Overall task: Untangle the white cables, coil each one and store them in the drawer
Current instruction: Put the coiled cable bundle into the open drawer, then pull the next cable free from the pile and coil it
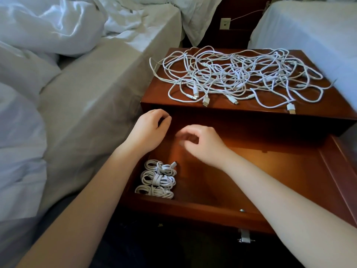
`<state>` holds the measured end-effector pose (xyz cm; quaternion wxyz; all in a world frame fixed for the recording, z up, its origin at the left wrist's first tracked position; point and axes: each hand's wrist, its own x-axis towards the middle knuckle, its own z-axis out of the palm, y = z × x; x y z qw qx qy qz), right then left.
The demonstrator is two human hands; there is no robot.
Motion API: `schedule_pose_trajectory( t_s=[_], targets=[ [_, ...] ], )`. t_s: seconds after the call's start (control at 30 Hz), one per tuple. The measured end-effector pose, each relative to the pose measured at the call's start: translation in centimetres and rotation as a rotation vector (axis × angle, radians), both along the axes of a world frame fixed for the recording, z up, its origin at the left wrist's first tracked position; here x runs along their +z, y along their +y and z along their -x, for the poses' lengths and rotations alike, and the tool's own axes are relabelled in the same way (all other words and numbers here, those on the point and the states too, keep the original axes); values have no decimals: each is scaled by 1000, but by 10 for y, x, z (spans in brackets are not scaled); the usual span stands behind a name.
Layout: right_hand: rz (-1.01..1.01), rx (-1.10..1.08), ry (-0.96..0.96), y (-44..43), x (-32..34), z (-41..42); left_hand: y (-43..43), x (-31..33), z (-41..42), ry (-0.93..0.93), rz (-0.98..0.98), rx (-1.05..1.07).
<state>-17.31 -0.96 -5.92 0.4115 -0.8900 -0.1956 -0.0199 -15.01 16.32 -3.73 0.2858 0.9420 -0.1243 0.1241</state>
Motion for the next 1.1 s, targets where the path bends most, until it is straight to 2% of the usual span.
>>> schedule_pose_trajectory(
  t_s=[0.27,0.53,0.6,0.73,0.87,1.0,1.07,1.1],
  targets=[
    [-121,-200,-133,-49,61,-46,-68,50,-42,-33,182,-53],
    [-148,-399,-258,-123,66,-91,-132,60,-97,-25,416,-75],
    [-127,-458,-300,-143,62,-102,-144,54,-109,1,405,-84],
    [-65,-559,-383,-170,51,-112,-164,36,-126,13,228,-112],
    [-22,-501,-292,-174,40,-106,-173,16,-132,-76,118,-137],
    [262,-362,-24,-176,50,-101,-174,6,-134,-152,16,-126],
    [386,-316,38,-176,52,-100,-174,4,-133,-165,13,-128],
    [385,-302,35,-176,52,-101,-174,3,-132,-173,18,-131]
  ],
)
